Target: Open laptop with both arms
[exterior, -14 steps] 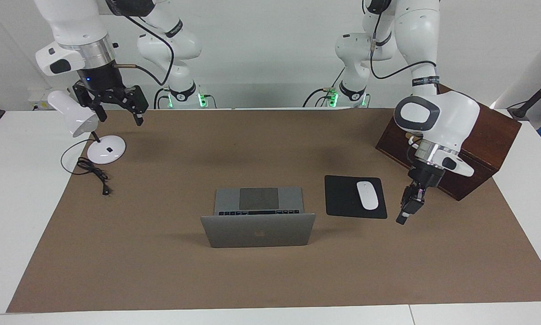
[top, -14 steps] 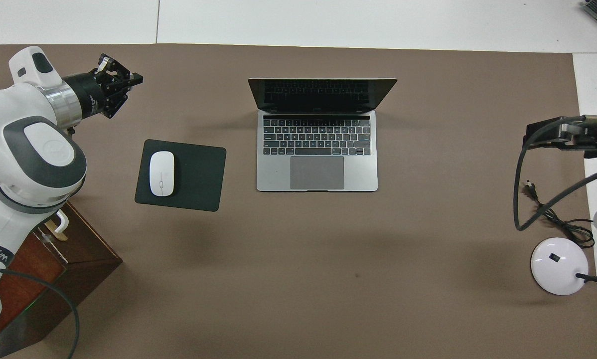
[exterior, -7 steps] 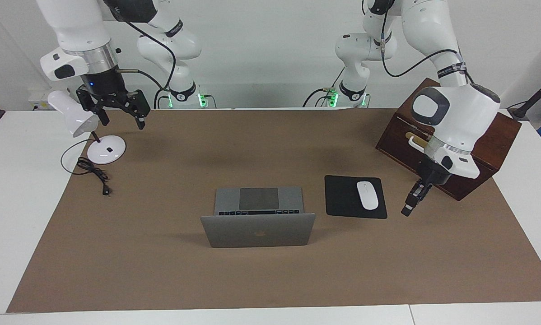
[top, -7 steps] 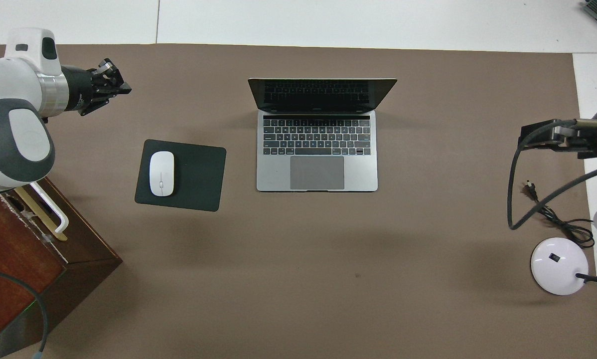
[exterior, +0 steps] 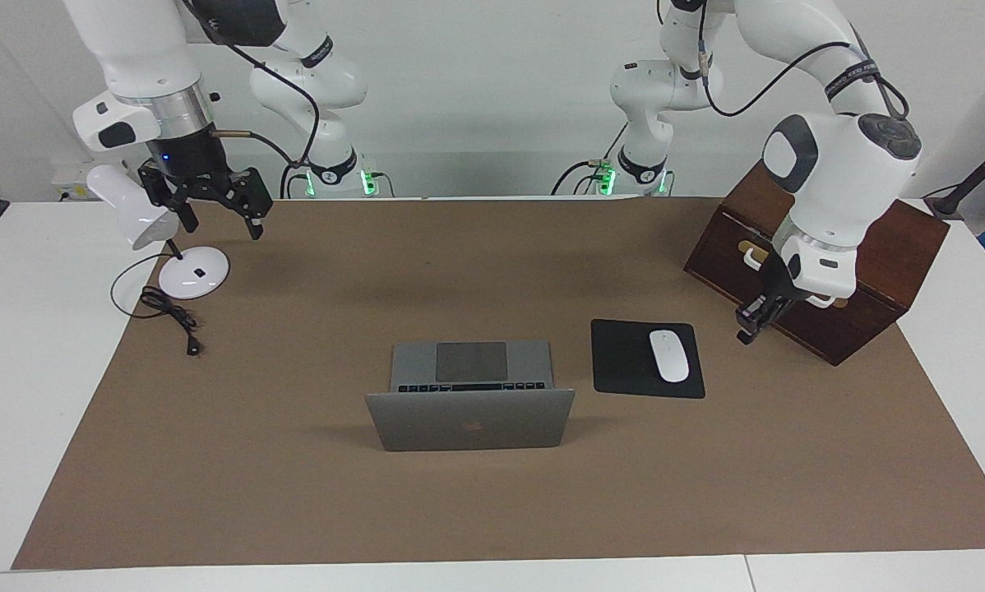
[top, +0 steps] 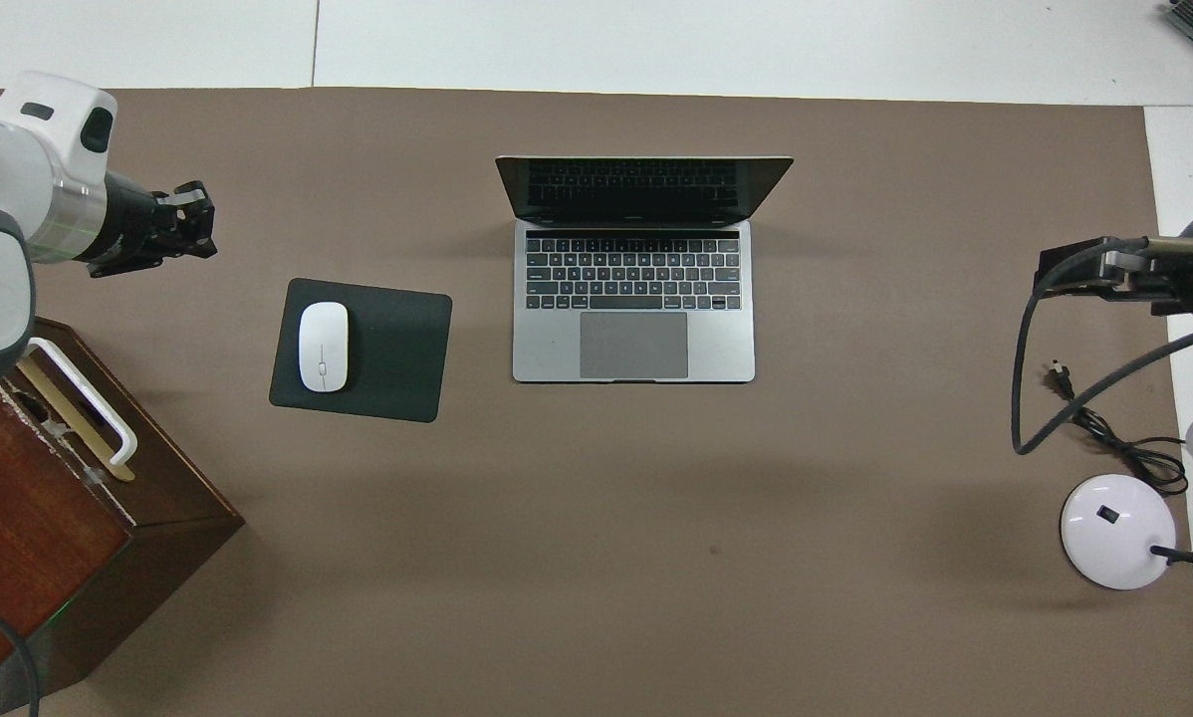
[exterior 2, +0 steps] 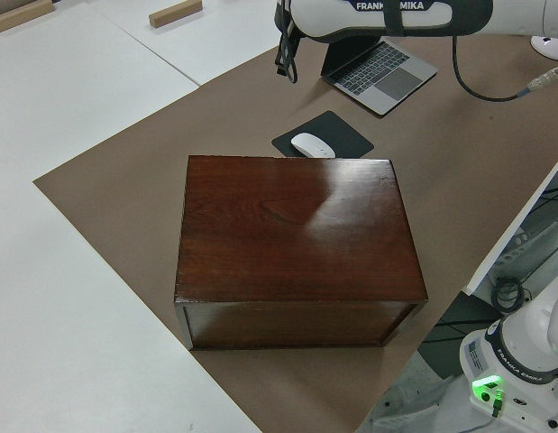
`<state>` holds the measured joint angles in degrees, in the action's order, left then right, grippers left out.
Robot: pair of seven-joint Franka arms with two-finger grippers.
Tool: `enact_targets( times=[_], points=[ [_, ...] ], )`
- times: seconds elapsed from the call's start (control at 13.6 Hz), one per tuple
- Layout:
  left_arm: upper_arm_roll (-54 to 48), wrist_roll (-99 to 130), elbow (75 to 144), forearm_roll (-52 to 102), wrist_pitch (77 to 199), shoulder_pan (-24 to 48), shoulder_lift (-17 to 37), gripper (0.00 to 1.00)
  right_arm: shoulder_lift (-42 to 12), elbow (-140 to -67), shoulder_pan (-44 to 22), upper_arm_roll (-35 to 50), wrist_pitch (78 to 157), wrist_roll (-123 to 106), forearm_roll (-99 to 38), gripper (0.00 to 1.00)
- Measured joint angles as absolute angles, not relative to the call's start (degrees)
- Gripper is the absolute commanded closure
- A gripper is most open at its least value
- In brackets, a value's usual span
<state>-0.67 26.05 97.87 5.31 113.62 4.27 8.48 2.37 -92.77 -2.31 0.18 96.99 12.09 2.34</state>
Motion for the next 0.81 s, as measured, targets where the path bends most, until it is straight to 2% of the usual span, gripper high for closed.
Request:
enact_targets(
  times=[0.29, 0.52, 0.81],
  points=[
    [-0.50, 22.66, 98.35, 5.02, 102.49, 2.85, 3.45, 1.00, 2.36, -92.75, -2.02, 0.16, 97.59, 12.08, 2.34, 0.00],
    [-0.45, 20.30, 101.58, 5.00, 97.76, 1.87, -0.50, 1.00, 2.31, -91.60, -1.54, 0.14, 97.29, 11.29, 2.23, 0.00],
    [-0.77, 18.98, 107.51, 5.00, 96.41, 1.94, -5.98, 1.00, 2.31, -89.42, -0.38, 0.14, 91.04, 5.17, 1.15, 0.00]
  ],
)
